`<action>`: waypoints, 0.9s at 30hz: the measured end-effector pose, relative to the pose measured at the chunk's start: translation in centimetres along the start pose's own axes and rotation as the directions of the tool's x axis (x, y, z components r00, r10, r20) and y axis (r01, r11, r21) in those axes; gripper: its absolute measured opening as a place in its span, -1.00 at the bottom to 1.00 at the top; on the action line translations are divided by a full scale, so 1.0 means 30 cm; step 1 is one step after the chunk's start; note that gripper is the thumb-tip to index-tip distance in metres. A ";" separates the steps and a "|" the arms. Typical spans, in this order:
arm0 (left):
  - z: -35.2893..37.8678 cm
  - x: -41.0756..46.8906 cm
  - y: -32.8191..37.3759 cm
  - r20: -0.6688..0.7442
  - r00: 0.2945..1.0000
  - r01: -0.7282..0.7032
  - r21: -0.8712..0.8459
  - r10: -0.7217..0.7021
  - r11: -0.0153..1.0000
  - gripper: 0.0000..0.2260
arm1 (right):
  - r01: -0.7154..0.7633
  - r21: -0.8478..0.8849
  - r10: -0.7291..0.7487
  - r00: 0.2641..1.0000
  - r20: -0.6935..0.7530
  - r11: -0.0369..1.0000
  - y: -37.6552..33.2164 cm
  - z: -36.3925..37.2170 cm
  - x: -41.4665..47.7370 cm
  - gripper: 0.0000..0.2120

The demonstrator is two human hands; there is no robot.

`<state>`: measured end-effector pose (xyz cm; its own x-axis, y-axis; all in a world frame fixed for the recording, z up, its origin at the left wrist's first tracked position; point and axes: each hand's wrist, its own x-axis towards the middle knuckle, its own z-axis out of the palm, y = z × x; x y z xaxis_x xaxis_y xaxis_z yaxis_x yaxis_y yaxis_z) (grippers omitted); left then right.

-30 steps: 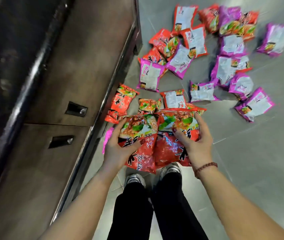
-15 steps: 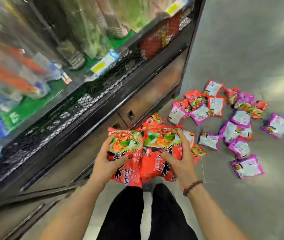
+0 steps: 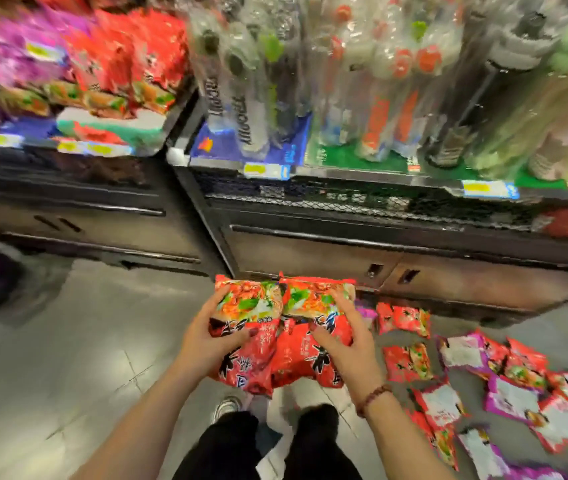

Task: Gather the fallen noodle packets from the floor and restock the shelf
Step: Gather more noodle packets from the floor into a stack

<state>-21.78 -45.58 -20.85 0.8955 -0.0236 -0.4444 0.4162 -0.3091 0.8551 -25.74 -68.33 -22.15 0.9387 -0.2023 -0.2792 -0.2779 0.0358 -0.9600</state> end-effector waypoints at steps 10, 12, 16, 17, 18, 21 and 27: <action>-0.685 -0.236 -0.270 -0.240 0.971 0.008 0.088 0.013 0.996 -0.10 | -0.056 -0.035 0.066 0.919 0.390 0.998 -0.063 0.705 -0.042 -0.50; -0.824 -0.272 -0.343 -0.310 0.951 0.019 0.087 0.009 0.996 -0.12 | -0.045 -0.056 0.065 0.892 0.448 0.997 -0.078 0.874 -0.065 -0.51; -1.080 -0.326 -0.442 -0.440 0.898 0.021 0.015 -0.012 1.000 -0.15 | -0.059 -0.077 0.092 0.839 0.536 0.995 -0.111 1.204 -0.108 -0.52; -1.140 -0.333 -0.472 -0.470 0.882 0.019 0.005 -0.014 1.000 -0.16 | -0.058 -0.086 0.096 0.828 0.553 0.995 -0.119 1.278 -0.120 -0.52; -1.195 -0.340 -0.495 -0.498 0.867 0.019 -0.004 -0.019 1.000 -0.17 | -0.052 -0.092 0.095 0.820 0.564 0.994 -0.123 1.348 -0.129 -0.53; -1.329 -0.361 -0.556 -0.570 0.820 0.045 -0.024 -0.051 0.999 -0.17 | -0.024 -0.136 0.103 0.786 0.610 0.990 -0.138 1.528 -0.154 -0.53; -1.510 -0.344 -0.633 -0.667 0.729 0.089 -0.125 -0.151 0.988 -0.22 | -0.057 -0.241 0.214 0.684 0.698 0.969 -0.169 1.822 -0.136 -0.54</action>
<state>-31.79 3.59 -20.41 0.6956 0.6638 -0.2748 0.5110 -0.1883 0.8387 -16.99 -14.20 -17.37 0.7249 0.5521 -0.4120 -0.3720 -0.1896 -0.9087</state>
